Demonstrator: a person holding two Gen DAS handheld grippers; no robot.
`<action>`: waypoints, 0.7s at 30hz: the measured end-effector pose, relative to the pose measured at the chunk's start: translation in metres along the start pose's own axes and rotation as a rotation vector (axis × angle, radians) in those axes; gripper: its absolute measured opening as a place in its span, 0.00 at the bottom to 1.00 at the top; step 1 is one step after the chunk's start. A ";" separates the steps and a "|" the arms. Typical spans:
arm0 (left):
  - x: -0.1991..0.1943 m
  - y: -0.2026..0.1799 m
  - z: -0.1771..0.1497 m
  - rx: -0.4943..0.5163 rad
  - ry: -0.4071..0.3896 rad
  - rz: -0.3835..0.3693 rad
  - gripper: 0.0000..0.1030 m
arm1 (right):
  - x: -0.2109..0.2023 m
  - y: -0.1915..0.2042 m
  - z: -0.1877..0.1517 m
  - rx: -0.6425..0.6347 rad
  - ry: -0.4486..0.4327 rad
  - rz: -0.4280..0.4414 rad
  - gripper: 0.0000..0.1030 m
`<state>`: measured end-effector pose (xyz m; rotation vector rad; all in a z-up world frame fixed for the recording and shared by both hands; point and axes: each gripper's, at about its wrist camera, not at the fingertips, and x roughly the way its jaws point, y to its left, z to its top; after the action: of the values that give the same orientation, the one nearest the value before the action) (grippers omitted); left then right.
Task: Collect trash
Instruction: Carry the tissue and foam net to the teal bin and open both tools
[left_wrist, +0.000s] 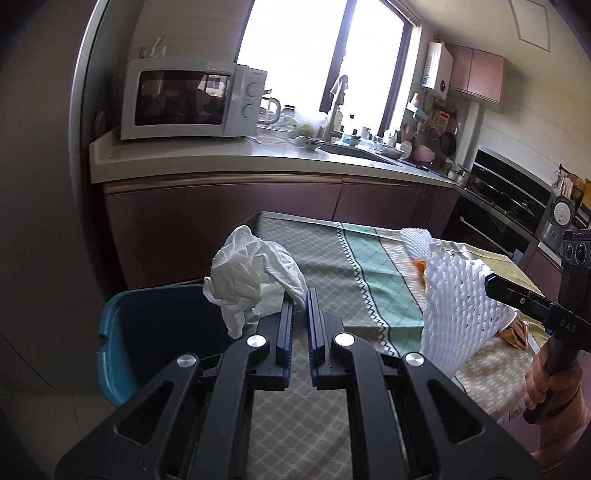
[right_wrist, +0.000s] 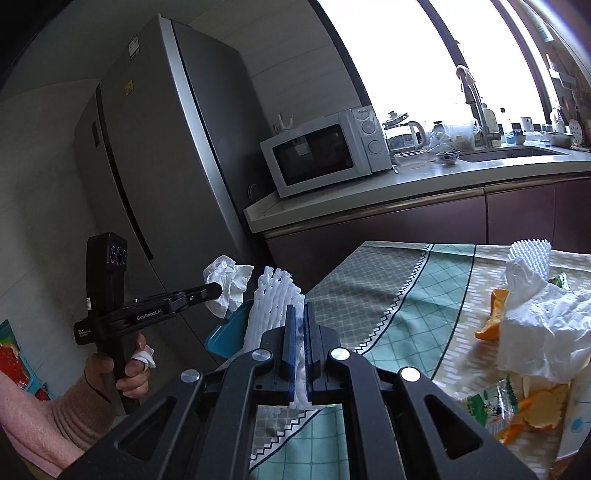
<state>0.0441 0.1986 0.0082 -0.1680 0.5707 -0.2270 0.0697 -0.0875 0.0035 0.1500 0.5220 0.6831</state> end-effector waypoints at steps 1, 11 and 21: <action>-0.001 0.008 -0.002 -0.006 0.003 0.010 0.07 | 0.004 0.006 -0.003 -0.024 0.008 -0.012 0.03; 0.021 0.044 -0.012 -0.029 0.058 0.070 0.07 | 0.036 0.030 -0.023 -0.037 0.073 0.010 0.03; 0.030 0.053 -0.019 -0.041 0.078 0.117 0.07 | 0.056 0.034 -0.002 -0.004 0.036 0.099 0.03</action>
<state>0.0664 0.2402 -0.0348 -0.1651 0.6603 -0.1090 0.0860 -0.0255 -0.0113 0.1610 0.5503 0.7845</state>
